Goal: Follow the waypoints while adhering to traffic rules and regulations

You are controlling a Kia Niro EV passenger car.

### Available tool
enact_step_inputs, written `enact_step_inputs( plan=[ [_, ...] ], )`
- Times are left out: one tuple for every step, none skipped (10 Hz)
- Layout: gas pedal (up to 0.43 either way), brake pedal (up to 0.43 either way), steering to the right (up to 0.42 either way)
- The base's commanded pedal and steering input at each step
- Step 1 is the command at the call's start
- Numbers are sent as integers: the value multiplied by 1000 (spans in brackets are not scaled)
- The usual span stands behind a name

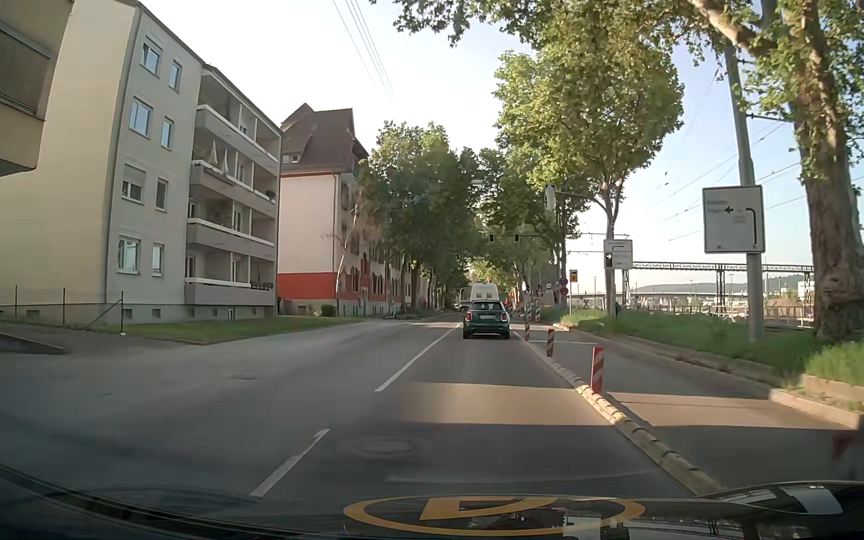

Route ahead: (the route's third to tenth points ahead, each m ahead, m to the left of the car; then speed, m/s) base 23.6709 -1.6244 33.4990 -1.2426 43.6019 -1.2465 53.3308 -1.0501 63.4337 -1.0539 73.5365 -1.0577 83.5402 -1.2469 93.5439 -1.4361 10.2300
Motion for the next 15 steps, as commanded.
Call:
enact_step_inputs(
  plan=[
    [150,0,3],
    [169,0,2],
    [169,0,2],
    [169,0,2],
    [169,0,2],
    [157,0,3],
    [157,0,4],
    [157,0,4],
    [138,0,4],
    [118,0,4],
    [118,0,4],
    [118,0,4],
    [118,0,4],
    [118,0,4],
    [118,0,5]
  ],
)
